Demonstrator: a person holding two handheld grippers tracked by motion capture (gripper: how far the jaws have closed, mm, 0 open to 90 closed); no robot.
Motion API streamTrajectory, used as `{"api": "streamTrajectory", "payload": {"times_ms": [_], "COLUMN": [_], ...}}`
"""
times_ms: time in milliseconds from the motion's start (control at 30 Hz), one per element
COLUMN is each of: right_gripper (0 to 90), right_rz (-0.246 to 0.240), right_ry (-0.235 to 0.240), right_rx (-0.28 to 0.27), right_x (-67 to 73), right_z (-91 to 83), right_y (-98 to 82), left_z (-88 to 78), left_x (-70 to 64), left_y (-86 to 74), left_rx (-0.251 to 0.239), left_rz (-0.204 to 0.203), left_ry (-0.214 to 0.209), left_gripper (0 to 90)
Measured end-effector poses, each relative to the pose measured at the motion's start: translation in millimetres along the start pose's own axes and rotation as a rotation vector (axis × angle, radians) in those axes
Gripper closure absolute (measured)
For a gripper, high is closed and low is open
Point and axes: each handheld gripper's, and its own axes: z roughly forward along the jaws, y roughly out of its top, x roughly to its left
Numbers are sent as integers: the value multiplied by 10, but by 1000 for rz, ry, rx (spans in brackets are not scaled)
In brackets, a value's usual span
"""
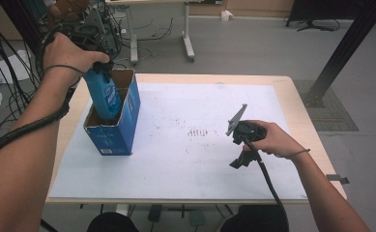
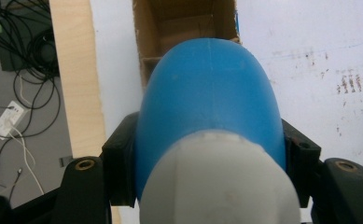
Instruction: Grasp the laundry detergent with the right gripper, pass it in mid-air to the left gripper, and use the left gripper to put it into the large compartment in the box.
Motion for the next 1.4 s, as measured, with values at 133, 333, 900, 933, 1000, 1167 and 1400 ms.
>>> {"api": "streamTrajectory", "payload": {"times_ms": [133, 333, 900, 933, 1000, 1167, 1400], "right_gripper": [69, 69, 69, 69, 69, 68, 68], "right_rz": [-3, -3, -2, -2, -1, 0, 3], "right_ry": [2, 6, 5, 5, 4, 3, 6], "right_rx": [3, 0, -3, -3, -3, -3, -6], "right_x": [6, 5, 5, 7, 8, 5, 5], "right_z": [5, 13, 21, 22, 24, 23, 25], "right_y": [2, 3, 0, -2, -4, -5, -8], "left_z": [75, 207, 544, 561, 591, 660, 755], "left_x": [-9, -5, -3, 0, 2, -3, -6], "left_y": [-13, -42, -107, -110, -116, -125, -142], "left_rx": [13, 19, 42, 44, 44, 50, 58], "left_rz": [4, -1, -4, -6, -7, -11, -17], "left_ry": [-8, -12, -24, -28, -29, -23, -27], "left_gripper": [377, 377, 377, 377, 377, 377, 377]}}
